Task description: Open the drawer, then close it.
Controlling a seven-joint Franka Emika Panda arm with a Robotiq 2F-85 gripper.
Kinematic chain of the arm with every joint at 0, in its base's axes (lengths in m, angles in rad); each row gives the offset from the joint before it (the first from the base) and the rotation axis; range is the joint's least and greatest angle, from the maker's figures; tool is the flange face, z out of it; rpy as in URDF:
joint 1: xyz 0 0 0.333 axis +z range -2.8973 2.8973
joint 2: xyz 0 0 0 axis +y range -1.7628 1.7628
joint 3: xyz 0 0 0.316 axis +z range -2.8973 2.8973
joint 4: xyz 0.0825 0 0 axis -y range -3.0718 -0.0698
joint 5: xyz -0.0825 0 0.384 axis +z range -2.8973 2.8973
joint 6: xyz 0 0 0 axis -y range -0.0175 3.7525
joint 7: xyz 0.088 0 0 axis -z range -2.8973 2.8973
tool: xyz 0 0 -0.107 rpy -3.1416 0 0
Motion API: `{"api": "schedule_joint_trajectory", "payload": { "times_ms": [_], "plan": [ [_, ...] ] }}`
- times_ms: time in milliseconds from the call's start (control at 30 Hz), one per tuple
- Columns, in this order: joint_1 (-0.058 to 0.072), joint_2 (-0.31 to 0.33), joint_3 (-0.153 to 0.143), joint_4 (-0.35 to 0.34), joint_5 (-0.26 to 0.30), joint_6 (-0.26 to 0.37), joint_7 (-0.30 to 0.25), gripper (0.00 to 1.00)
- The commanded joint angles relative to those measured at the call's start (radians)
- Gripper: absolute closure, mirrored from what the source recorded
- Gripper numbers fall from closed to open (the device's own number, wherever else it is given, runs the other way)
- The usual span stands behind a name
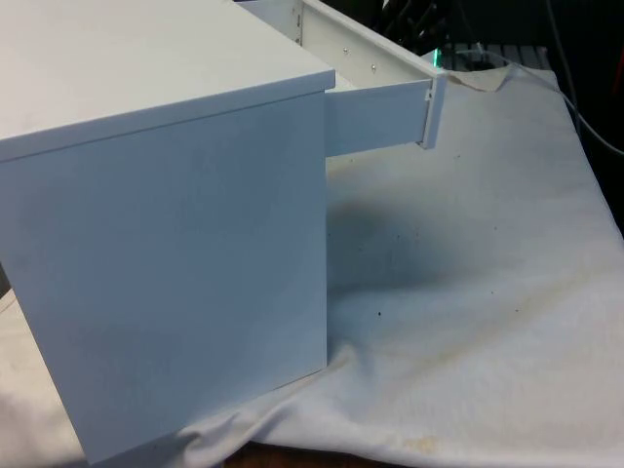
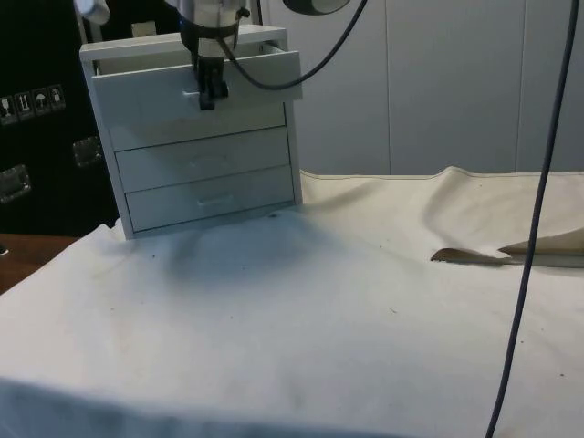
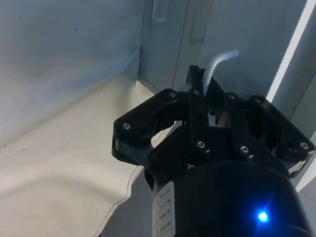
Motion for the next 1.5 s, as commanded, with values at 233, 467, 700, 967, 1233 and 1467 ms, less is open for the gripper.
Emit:
{"api": "schedule_joint_trajectory", "payload": {
  "times_ms": [233, 467, 700, 967, 1233, 1467],
  "plan": [
    [0.007, -0.028, 0.044, -0.032, -0.063, -0.033, 0.08, 1.0],
    [0.0, -0.022, 0.06, -0.033, -0.066, -0.041, 0.1, 1.0],
    [0.0, -0.019, 0.061, -0.032, -0.068, -0.043, 0.106, 1.0],
    [0.0, -0.019, 0.062, -0.032, -0.069, -0.043, 0.107, 0.9],
    [-0.002, -0.02, 0.063, -0.033, -0.068, -0.043, 0.106, 0.48],
    [0.002, -0.017, 0.068, -0.035, -0.065, -0.043, 0.114, 0.12]
  ]
}}
